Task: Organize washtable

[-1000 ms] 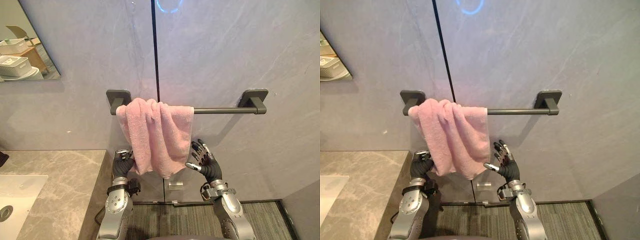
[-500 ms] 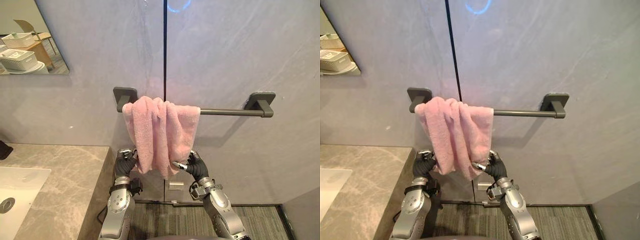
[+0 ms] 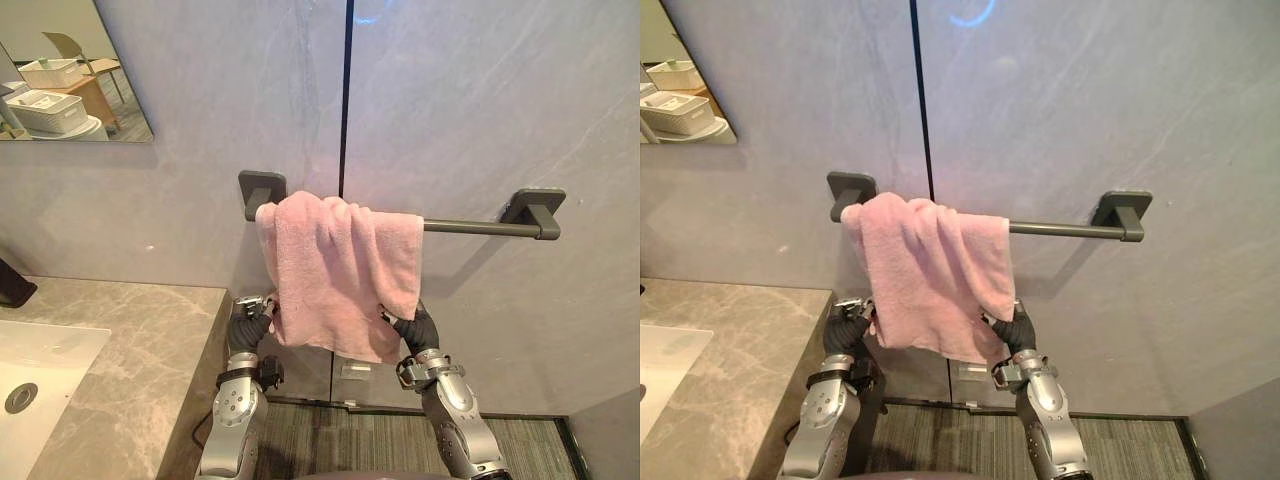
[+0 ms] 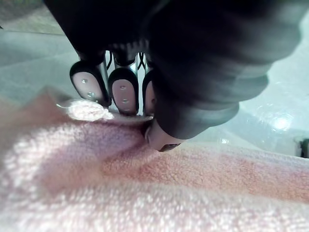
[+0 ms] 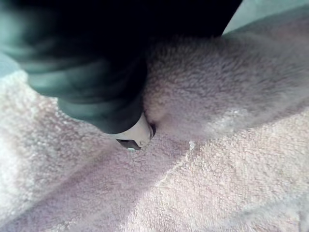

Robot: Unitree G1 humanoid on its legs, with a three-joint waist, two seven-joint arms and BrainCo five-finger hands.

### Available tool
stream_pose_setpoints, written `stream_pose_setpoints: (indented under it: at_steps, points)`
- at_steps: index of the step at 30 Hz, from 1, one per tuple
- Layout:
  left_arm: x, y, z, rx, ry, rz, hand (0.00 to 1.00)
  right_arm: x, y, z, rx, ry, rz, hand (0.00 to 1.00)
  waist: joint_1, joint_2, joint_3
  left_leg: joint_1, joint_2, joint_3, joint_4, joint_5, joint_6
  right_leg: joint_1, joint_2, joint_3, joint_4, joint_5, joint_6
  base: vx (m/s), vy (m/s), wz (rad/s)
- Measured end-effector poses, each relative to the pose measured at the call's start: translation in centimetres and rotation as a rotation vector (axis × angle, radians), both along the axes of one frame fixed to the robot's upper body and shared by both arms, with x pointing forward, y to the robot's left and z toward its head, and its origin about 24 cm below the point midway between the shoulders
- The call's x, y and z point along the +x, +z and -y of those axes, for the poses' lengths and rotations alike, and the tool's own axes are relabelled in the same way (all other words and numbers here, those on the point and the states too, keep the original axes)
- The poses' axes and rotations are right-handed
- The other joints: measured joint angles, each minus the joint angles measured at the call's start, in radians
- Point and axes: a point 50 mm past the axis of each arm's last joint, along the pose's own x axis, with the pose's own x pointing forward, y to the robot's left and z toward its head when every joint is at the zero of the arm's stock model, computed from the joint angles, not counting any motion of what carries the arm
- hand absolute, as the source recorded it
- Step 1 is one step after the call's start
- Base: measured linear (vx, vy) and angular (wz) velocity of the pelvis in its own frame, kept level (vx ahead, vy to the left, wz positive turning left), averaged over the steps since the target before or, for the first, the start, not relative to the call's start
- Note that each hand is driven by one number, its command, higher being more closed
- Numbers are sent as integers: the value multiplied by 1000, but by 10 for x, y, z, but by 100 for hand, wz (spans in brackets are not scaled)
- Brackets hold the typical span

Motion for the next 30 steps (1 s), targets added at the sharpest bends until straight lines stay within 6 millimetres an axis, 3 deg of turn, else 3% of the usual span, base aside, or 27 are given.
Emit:
stream_pose_setpoints:
  at_steps: [15,30]
  points:
    - [1,9,-4,-18,-1,45,100,-2,10,44,17,-266,29,100,-1,2,1,-3,0,12,2,-5,0,-6,0,11,-5,1,1,-7,-4,-1]
    - [2,15,-1,-27,-20,74,100,-8,13,58,33,-354,43,100,-12,20,0,-12,0,21,4,-8,0,-21,0,23,-3,1,2,-10,-6,-2]
